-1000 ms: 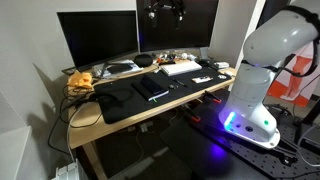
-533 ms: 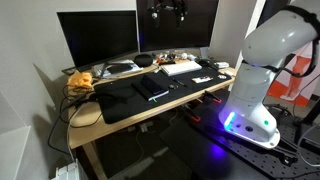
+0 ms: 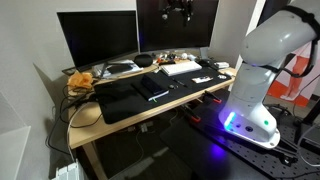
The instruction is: Move the white object near the mouse to the left
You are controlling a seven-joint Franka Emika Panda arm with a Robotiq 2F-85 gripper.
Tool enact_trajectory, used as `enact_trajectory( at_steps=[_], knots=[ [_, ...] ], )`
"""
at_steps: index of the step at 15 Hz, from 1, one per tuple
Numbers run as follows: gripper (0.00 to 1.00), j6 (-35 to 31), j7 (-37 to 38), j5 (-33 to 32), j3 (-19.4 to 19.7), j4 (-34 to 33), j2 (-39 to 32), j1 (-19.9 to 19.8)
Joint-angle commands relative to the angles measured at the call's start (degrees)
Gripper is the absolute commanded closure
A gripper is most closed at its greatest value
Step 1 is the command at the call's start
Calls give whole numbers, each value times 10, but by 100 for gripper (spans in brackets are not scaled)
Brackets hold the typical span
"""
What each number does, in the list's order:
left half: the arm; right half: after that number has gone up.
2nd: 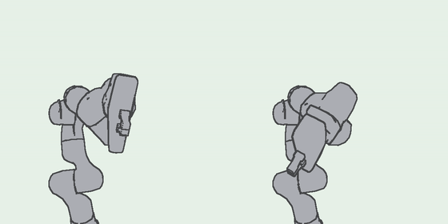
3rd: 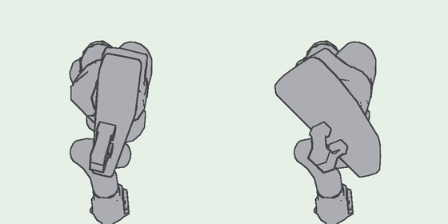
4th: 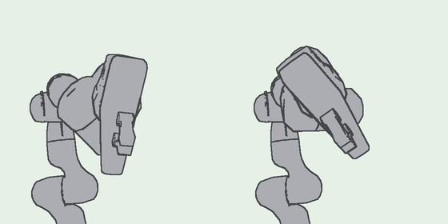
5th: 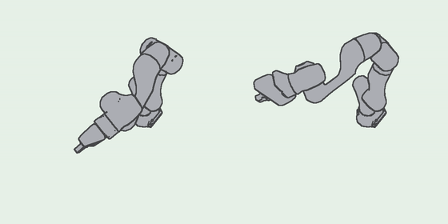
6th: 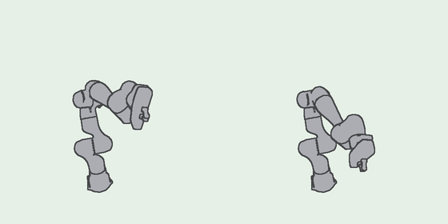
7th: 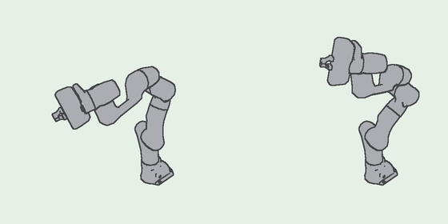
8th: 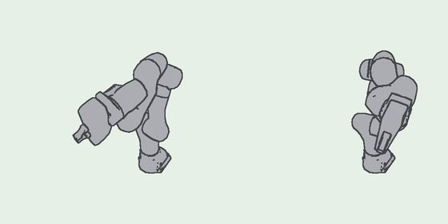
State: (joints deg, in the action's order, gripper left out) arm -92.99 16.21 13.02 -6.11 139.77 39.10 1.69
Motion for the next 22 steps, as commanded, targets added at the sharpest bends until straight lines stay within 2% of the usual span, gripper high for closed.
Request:
enact_trajectory(
  at_steps=[1, 9, 17, 19, 22],
  knots=[
    [0, -3, -43, -22, 22, 4, -2, -15],
    [0, -6, -161, -111, 72, 20, -4, -27],
    [0, -21, -284, -208, 139, 35, -15, -36],
    [0, -18, -291, -209, 152, 29, -25, -40],
    [0, -6, -278, -199, 145, 27, -20, -38]
  ],
)
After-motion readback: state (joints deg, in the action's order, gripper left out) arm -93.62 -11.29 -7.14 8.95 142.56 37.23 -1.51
